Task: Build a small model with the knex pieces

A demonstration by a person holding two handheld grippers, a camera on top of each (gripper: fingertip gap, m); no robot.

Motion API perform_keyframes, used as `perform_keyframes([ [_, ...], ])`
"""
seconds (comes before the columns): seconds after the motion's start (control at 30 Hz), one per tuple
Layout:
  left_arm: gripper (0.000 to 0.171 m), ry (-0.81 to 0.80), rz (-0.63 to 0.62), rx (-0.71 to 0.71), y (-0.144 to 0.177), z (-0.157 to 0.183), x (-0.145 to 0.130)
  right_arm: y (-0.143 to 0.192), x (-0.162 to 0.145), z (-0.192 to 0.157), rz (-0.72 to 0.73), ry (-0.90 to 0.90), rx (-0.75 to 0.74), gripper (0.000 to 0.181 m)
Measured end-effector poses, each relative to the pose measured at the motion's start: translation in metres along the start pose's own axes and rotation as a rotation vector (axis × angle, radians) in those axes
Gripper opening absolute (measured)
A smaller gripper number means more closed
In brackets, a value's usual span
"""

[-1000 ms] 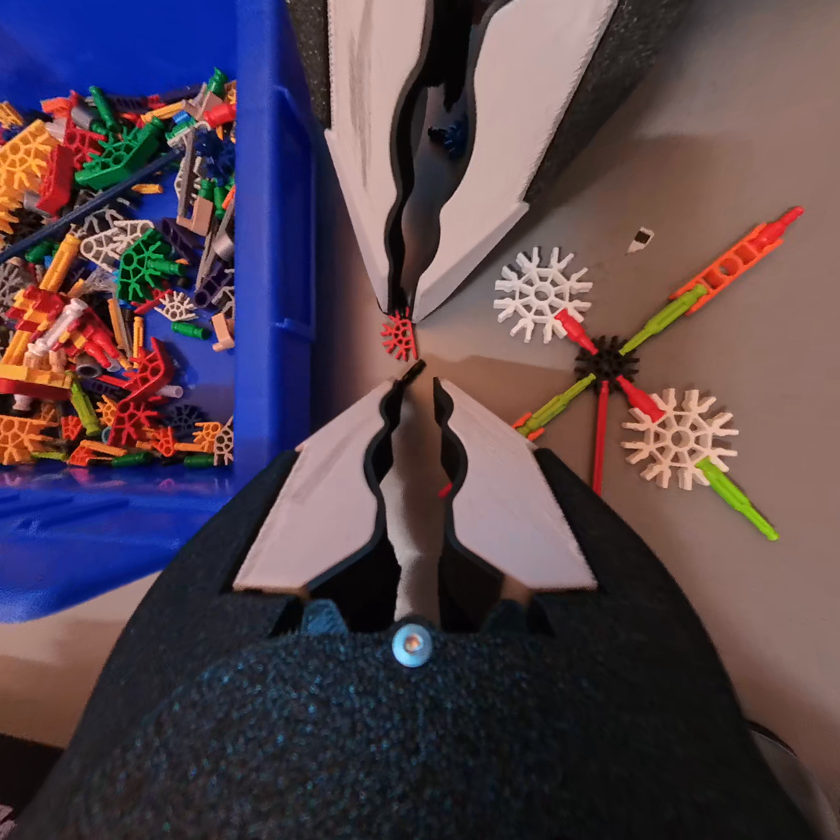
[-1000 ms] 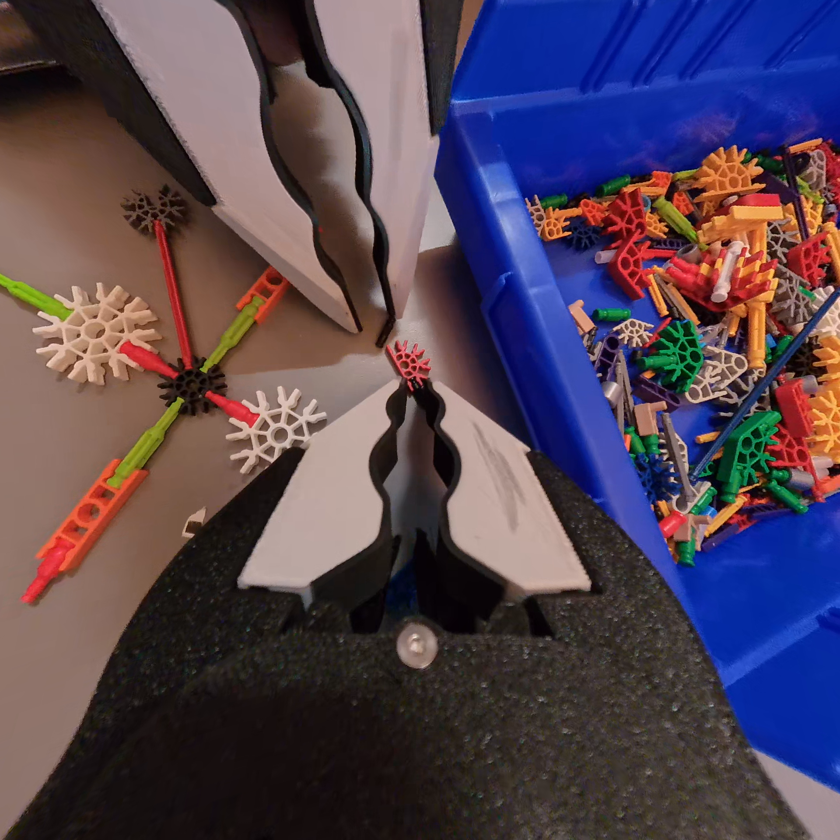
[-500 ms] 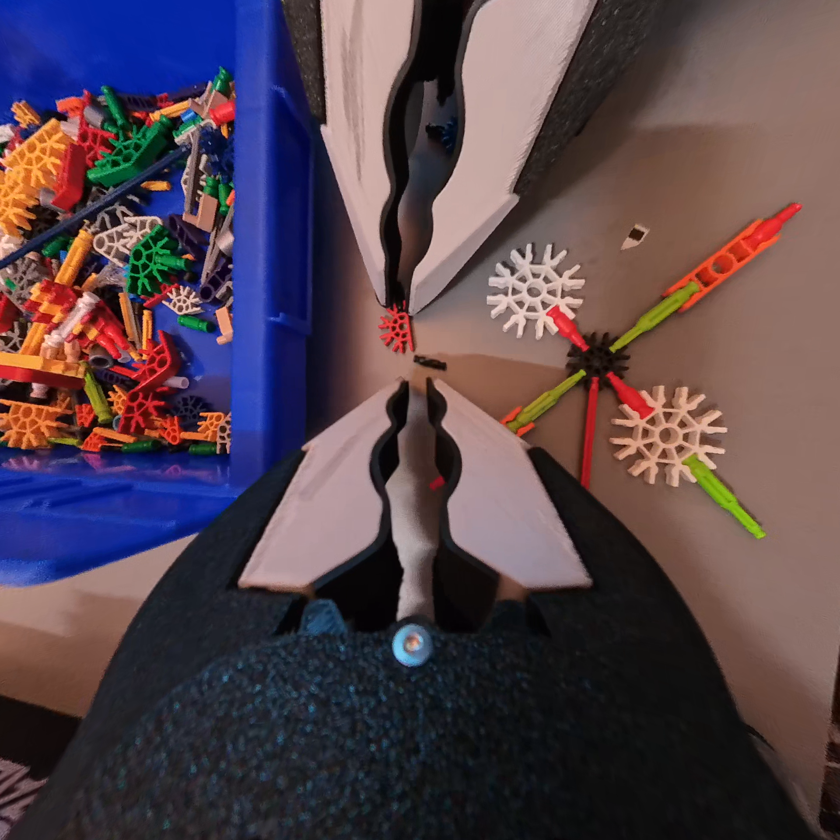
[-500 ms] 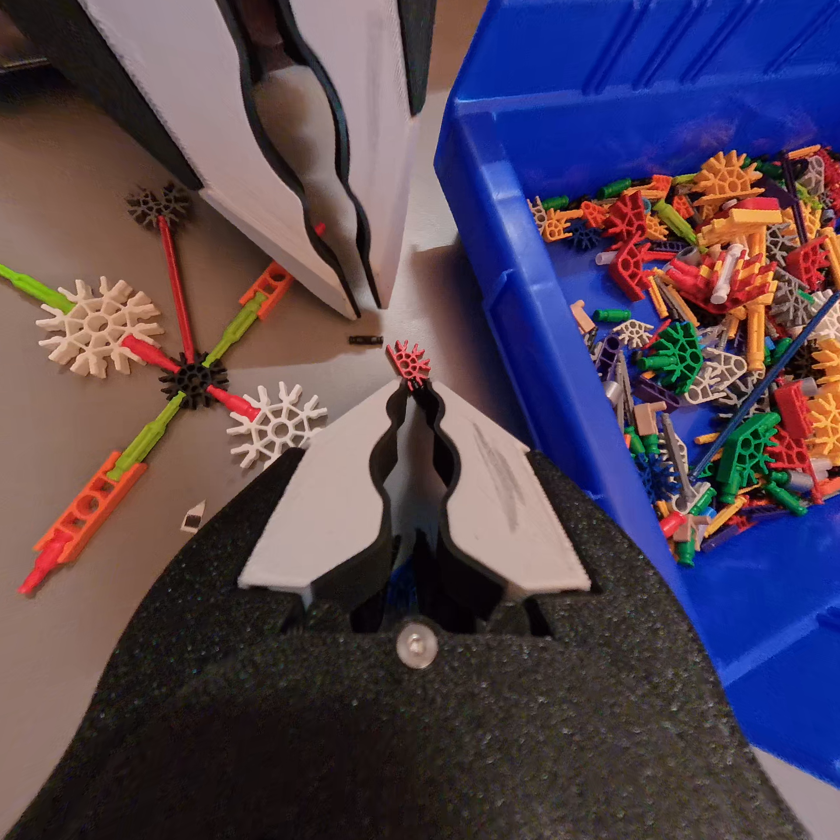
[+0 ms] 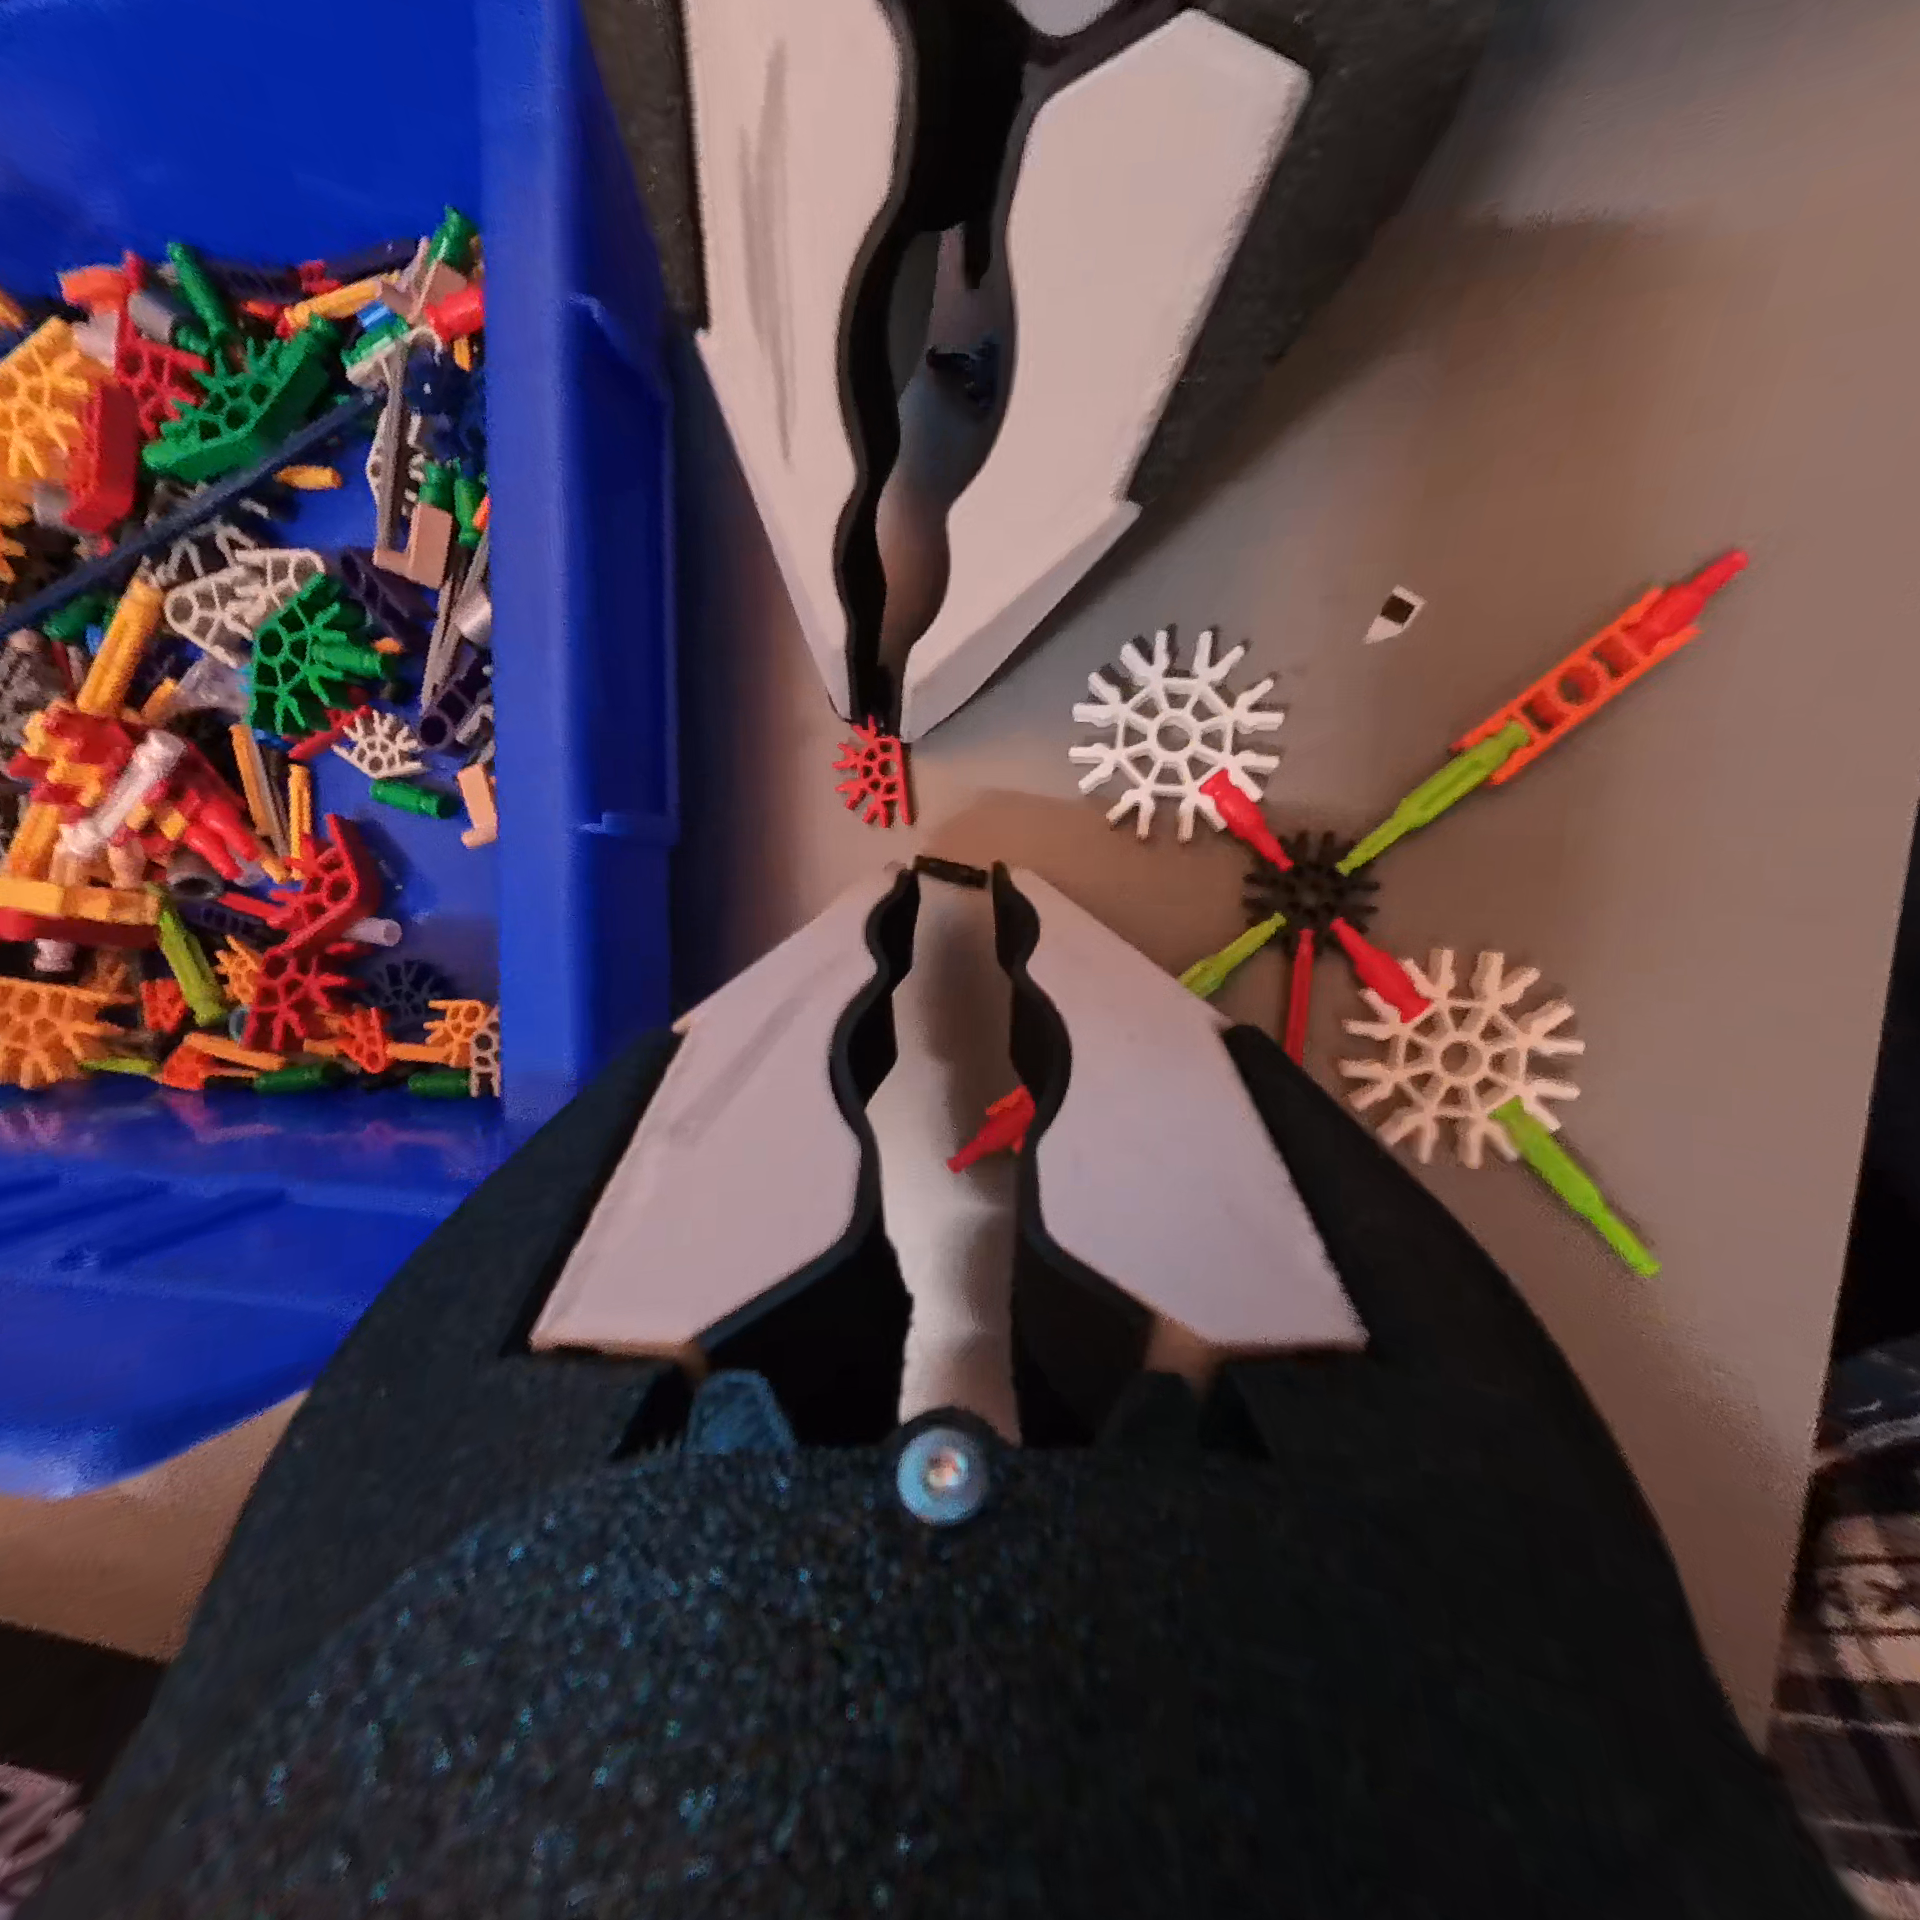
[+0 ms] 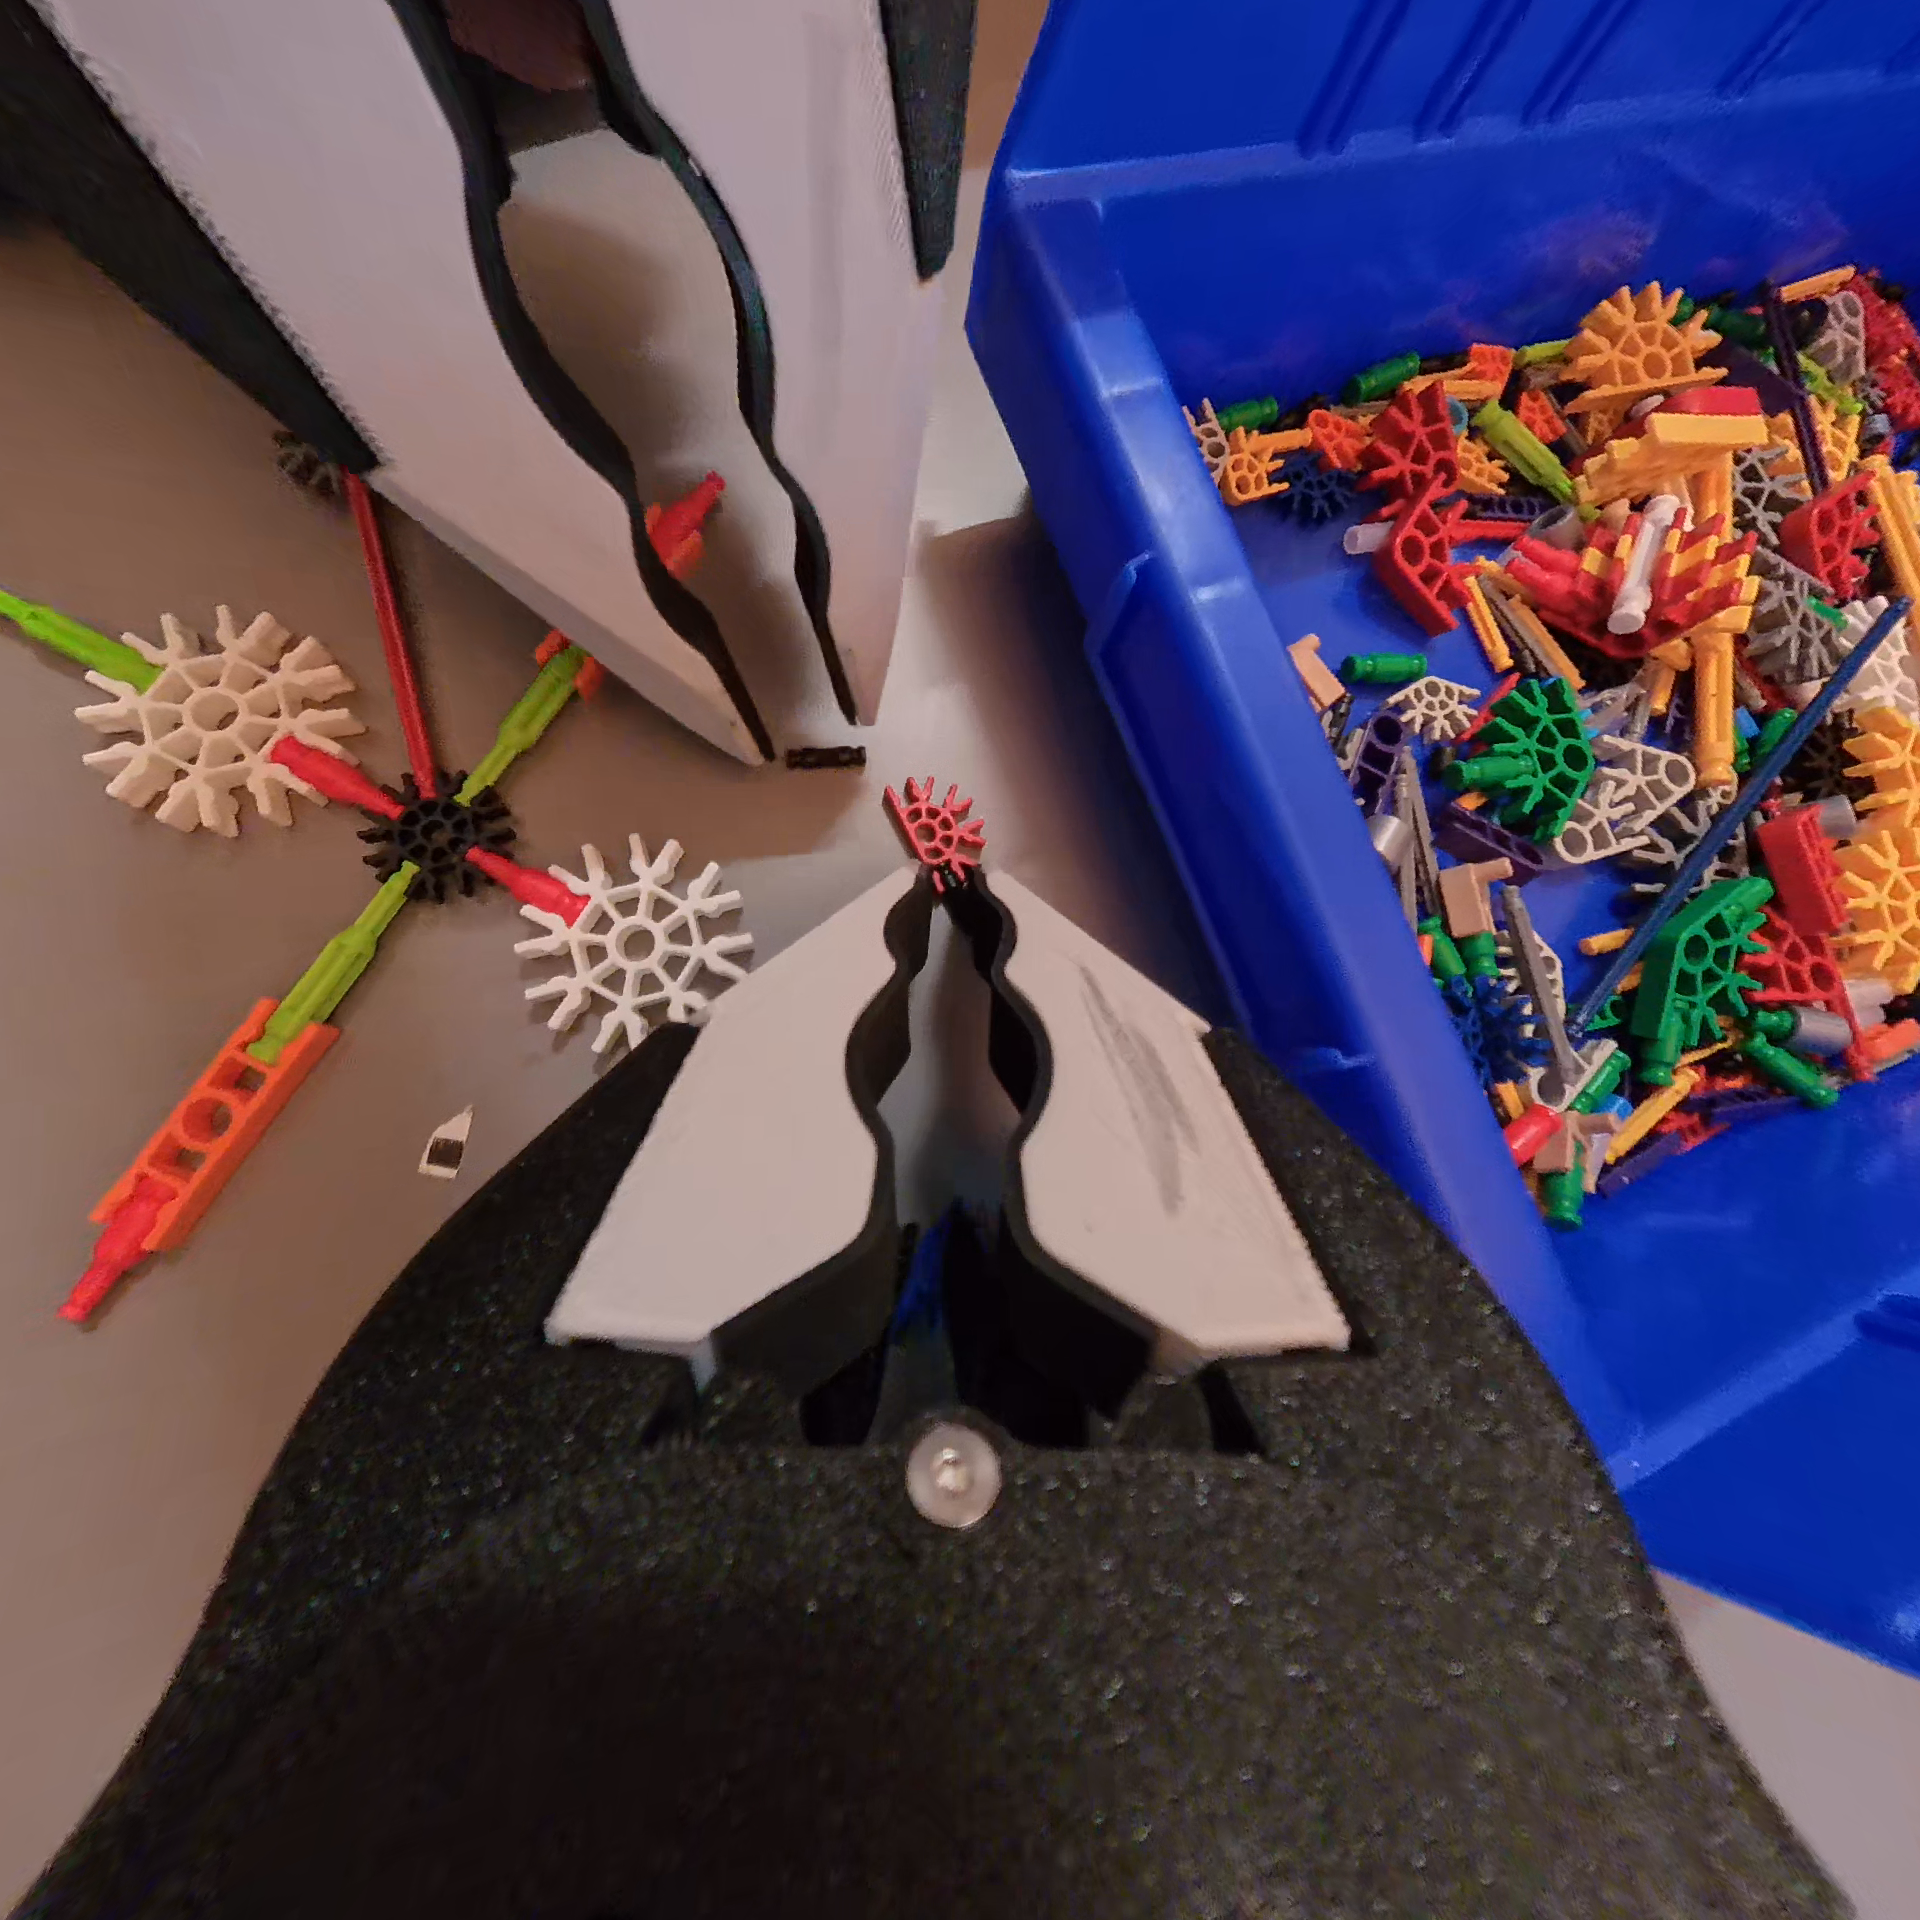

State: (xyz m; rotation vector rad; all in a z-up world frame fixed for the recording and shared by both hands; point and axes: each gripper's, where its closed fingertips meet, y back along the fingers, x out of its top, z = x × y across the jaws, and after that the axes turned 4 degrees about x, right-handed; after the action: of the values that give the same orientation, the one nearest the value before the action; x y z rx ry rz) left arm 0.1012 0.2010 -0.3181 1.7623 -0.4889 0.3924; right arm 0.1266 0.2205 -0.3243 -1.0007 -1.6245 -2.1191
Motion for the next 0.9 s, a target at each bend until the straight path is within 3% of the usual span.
perform_keyframes([
  [0.2, 0.018, 0.202, -0.055, 0.031, -0.0069, 0.0000, -0.0039, 0.0002, 0.0000, -0.0003, 0.007, 0.004, 0.002, 0.006],
  [0.43, 0.005, 0.274, -0.061, 0.054, -0.0082, 0.0027, -0.0019, 0.0006, -0.0001, -0.0013, 0.009, 0.014, 0.000, 0.006],
  [0.9, 0.002, 0.093, -0.014, 0.094, -0.0023, -0.0035, 0.0035, 0.0027, -0.0018, -0.0049, 0.013, 0.037, 0.023, 0.006],
])
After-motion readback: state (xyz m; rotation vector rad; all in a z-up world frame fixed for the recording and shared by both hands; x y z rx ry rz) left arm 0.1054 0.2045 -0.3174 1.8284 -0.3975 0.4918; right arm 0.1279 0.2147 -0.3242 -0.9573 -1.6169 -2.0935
